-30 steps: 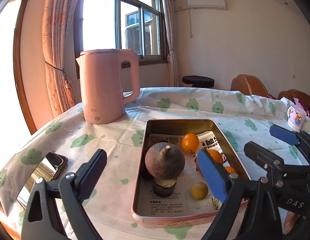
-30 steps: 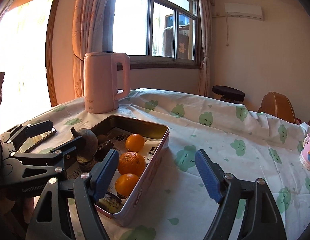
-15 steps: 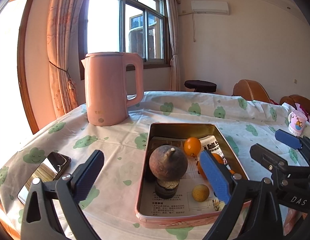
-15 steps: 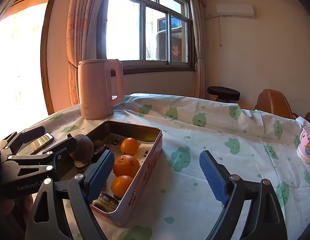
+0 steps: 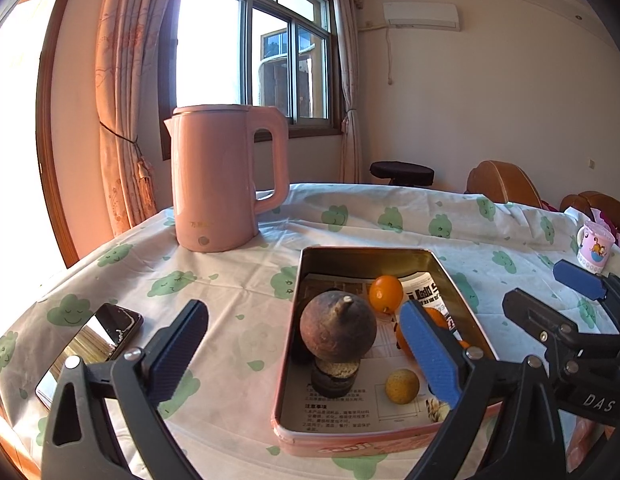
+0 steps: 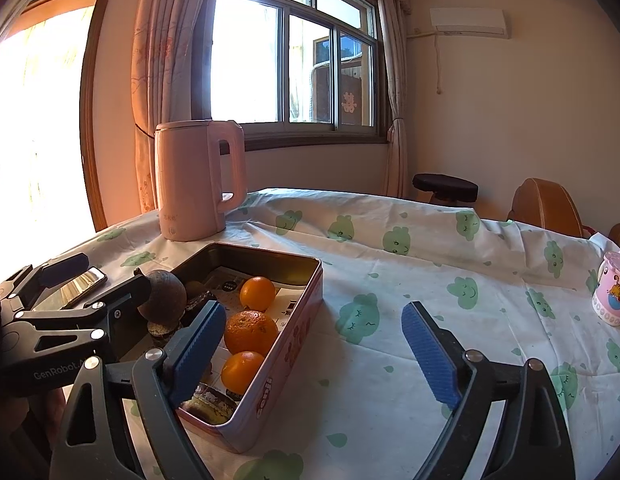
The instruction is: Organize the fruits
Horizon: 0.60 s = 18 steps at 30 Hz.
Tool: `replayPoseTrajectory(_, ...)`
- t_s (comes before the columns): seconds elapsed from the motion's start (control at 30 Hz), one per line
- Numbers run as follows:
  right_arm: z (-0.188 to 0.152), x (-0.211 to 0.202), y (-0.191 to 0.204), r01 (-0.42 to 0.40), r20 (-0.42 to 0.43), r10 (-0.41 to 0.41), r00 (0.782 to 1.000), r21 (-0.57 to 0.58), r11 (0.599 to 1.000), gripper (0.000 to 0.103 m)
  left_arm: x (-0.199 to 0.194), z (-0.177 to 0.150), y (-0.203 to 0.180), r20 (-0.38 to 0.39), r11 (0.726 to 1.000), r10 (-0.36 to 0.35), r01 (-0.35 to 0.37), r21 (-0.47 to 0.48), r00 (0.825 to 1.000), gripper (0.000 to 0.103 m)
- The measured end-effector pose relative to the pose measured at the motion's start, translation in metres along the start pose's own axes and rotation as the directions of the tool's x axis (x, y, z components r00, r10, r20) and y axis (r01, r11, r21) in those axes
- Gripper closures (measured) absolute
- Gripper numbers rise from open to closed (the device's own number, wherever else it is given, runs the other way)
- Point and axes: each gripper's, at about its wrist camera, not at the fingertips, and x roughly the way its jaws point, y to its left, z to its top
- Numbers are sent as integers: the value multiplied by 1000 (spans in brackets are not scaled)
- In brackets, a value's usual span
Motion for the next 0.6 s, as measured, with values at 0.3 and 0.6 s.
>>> replayPoseTrajectory(0.3,0,0,0,0,0,0,1000,-1,1000,12,0,0,0,0,1000,0,0,0,1000,4)
replayPoseTrajectory(0.6,1,-1,0,4,4,-4,1000,-6,1000,12,-1,1,1,4,1000,3,-3,2,1000,0)
